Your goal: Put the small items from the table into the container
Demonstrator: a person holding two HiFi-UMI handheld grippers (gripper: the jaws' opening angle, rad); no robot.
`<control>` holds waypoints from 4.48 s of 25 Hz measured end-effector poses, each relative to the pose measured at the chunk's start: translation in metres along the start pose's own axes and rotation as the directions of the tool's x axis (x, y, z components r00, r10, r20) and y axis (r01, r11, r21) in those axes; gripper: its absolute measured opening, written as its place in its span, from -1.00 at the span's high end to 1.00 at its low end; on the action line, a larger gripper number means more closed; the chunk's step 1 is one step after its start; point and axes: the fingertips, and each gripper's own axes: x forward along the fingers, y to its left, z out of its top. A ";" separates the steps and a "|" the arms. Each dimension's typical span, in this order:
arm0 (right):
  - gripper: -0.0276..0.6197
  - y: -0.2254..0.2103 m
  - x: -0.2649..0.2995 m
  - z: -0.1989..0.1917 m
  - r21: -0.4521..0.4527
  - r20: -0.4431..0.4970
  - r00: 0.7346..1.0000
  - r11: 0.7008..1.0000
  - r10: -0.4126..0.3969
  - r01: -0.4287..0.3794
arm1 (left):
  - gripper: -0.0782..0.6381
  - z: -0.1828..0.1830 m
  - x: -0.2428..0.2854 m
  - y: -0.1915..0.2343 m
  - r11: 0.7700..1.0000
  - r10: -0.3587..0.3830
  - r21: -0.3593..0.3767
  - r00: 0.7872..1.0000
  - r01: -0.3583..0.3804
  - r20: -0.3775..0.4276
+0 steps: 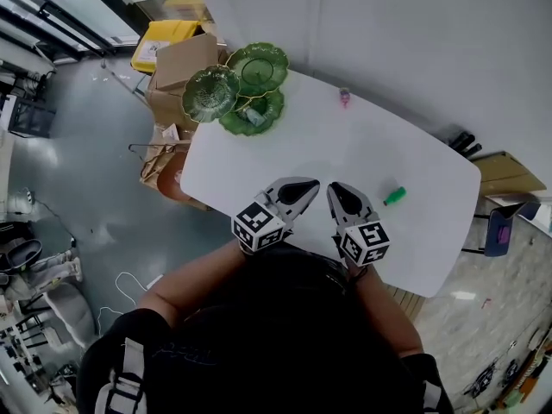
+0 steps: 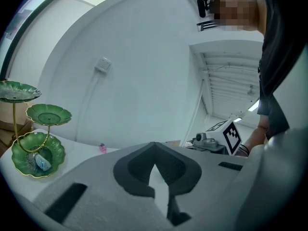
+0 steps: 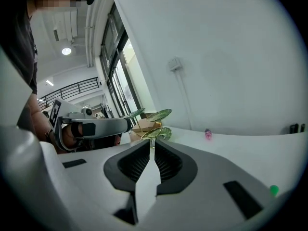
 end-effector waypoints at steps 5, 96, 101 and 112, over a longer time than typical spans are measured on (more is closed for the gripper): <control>0.83 -0.022 0.030 0.010 0.021 -0.008 0.999 0.999 -0.037 0.037 | 0.77 0.010 0.009 0.036 1.000 -0.002 -0.020 1.000 0.002 0.005; 0.40 -0.020 -0.117 0.042 -0.063 0.116 0.991 0.995 -0.064 0.072 | 0.77 0.012 0.047 -0.085 0.998 -0.054 0.025 0.998 0.053 0.024; 0.40 -0.021 -0.130 0.048 -0.070 0.147 0.986 0.994 -0.074 0.085 | 0.77 0.013 0.046 -0.099 0.998 -0.049 0.044 0.998 0.047 0.031; 0.40 -0.016 -0.131 0.052 -0.058 0.158 0.986 0.996 -0.054 0.064 | 0.77 0.010 0.038 -0.100 0.998 -0.033 0.050 0.999 0.032 0.019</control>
